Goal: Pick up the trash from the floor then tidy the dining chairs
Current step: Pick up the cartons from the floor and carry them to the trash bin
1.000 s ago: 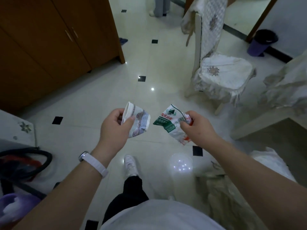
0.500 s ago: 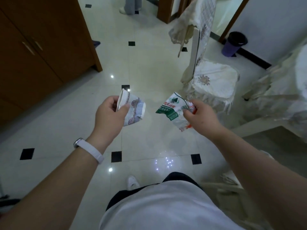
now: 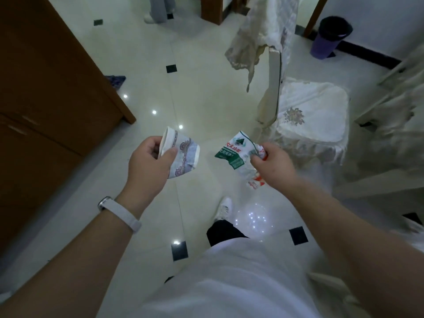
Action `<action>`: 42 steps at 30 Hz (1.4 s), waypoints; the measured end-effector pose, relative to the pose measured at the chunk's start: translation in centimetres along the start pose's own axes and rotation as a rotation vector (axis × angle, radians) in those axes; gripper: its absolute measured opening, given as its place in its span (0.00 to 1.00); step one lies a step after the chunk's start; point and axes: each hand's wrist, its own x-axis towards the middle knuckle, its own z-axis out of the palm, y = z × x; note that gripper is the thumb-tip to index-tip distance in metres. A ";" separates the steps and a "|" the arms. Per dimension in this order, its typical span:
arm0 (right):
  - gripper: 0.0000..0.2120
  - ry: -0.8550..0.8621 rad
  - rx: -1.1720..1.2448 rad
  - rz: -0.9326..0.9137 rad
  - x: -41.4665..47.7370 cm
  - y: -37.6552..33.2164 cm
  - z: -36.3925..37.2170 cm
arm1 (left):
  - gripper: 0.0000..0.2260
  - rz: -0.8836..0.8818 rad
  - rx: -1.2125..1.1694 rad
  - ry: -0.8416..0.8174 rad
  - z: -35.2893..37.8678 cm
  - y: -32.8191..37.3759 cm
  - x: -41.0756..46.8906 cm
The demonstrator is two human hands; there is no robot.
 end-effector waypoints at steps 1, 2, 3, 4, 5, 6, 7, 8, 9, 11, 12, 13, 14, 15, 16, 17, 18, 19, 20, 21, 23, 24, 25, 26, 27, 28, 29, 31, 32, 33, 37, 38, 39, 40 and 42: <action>0.05 -0.016 0.000 0.001 2.0 -0.7 0.0 | 0.04 -0.006 0.008 0.005 0.2 0.9 1.9; 0.05 -0.029 -0.003 0.002 3.9 -1.4 -0.3 | 0.04 -0.007 0.018 0.006 0.4 1.9 3.8; 0.05 -0.040 0.002 0.008 5.7 -2.1 -0.8 | 0.05 0.003 0.032 0.003 0.7 2.9 5.6; 0.05 -0.046 0.019 0.013 7.5 -2.9 -1.4 | 0.05 0.021 0.047 0.003 1.1 3.9 7.3; 0.05 -0.042 0.028 0.005 9.3 -3.6 -2.0 | 0.04 0.042 0.056 0.006 1.6 4.9 9.1; 0.05 -0.034 0.021 -0.017 11.1 -4.3 -2.6 | 0.05 0.058 0.060 0.009 2.1 5.7 10.7; 0.06 -0.018 0.004 -0.039 12.5 -5.1 -3.4 | 0.05 0.067 0.062 0.007 2.8 6.5 12.3; 0.07 0.000 -0.007 -0.044 13.9 -5.7 -4.3 | 0.06 0.069 0.065 0.002 3.6 7.2 13.8; 0.07 0.018 -0.004 -0.039 15.0 -6.3 -5.1 | 0.06 0.067 0.065 -0.002 4.2 7.7 15.0; 0.07 0.050 0.012 -0.027 17.2 -6.7 -6.2 | 0.07 0.060 0.060 -0.011 5.2 8.6 17.6; 0.08 0.058 0.021 -0.016 18.2 -6.8 -6.6 | 0.07 0.062 0.061 -0.023 5.6 9.1 18.9; 0.08 0.068 0.039 0.001 19.2 -6.9 -6.9 | 0.07 0.068 0.064 -0.036 6.0 9.4 20.3; 0.09 0.084 0.060 0.016 20.1 -7.0 -7.1 | 0.07 0.073 0.067 -0.050 6.4 9.7 21.8; 0.09 0.105 0.080 0.032 21.1 -7.2 -7.1 | 0.07 0.080 0.069 -0.067 6.9 9.9 23.2; 0.09 0.124 0.092 0.048 22.2 -7.5 -7.2 | 0.07 0.089 0.073 -0.085 7.4 10.2 24.7; 0.09 0.138 0.095 0.063 23.3 -7.8 -7.2 | 0.06 0.101 0.078 -0.104 7.8 10.5 26.2; 0.09 0.148 0.097 0.075 24.3 -8.3 -7.1 | 0.06 0.115 0.079 -0.123 8.3 10.8 27.7; 0.10 0.155 0.098 0.085 25.4 -8.9 -7.1 | 0.06 0.129 0.080 -0.142 8.7 11.0 29.3; 0.10 0.164 0.094 0.094 26.7 -9.5 -7.0 | 0.06 0.140 0.082 -0.160 9.2 11.2 31.1; 0.10 0.178 0.089 0.100 28.0 -10.1 -7.0 | 0.06 0.149 0.083 -0.176 9.6 11.4 33.0; 0.08 0.211 0.091 0.119 31.2 -11.3 -7.1 | 0.08 0.163 0.060 -0.201 10.6 12.0 37.0; 0.07 0.228 0.096 0.126 32.9 -12.1 -7.3 | 0.09 0.160 0.029 -0.208 11.0 12.6 39.1; 0.07 0.248 0.097 0.137 34.5 -13.0 -7.4 | 0.09 0.152 -0.012 -0.215 11.3 13.2 41.4; 0.07 0.271 0.098 0.149 36.1 -14.0 -7.5 | 0.08 0.146 -0.047 -0.225 11.5 14.0 43.9; 0.07 0.290 0.094 0.161 37.5 -15.0 -7.6 | 0.07 0.149 -0.068 -0.236 11.6 14.8 46.3; 0.08 0.304 0.082 0.170 39.0 -16.0 -7.7 | 0.07 0.160 -0.076 -0.247 11.6 15.7 48.6; 0.08 0.315 0.064 0.182 40.3 -17.1 -7.8 | 0.06 0.174 -0.077 -0.260 11.7 16.5 50.9; 0.07 0.354 0.058 0.217 42.8 -18.8 -8.0 | 0.06 0.189 -0.073 -0.302 12.0 17.7 54.9; 0.06 0.380 0.068 0.229 43.9 -19.5 -8.1 | 0.06 0.194 -0.068 -0.333 12.4 18.3 56.7; 0.06 0.405 0.081 0.235 44.9 -20.1 -8.1 | 0.06 0.200 -0.059 -0.363 12.8 18.8 58.4; 0.05 0.456 0.093 0.288 47.9 -20.9 -8.5 | 0.06 0.205 -0.049 -0.453 15.5 20.5 63.5; 0.05 0.468 0.091 0.306 48.6 -20.8 -8.9 | 0.07 0.197 -0.056 -0.474 16.5 20.8 64.5; 0.06 0.483 0.087 0.326 49.5 -20.7 -9.4 | 0.07 0.185 -0.060 -0.501 17.5 21.1 65.5; 0.06 0.497 0.080 0.347 50.5 -20.5 -9.9 | 0.06 0.175 -0.055 -0.527 18.6 21.4 66.4; 0.07 0.515 0.095 0.377 52.9 -19.9 -10.9 | 0.06 0.166 -0.030 -0.559 20.9 21.9 68.3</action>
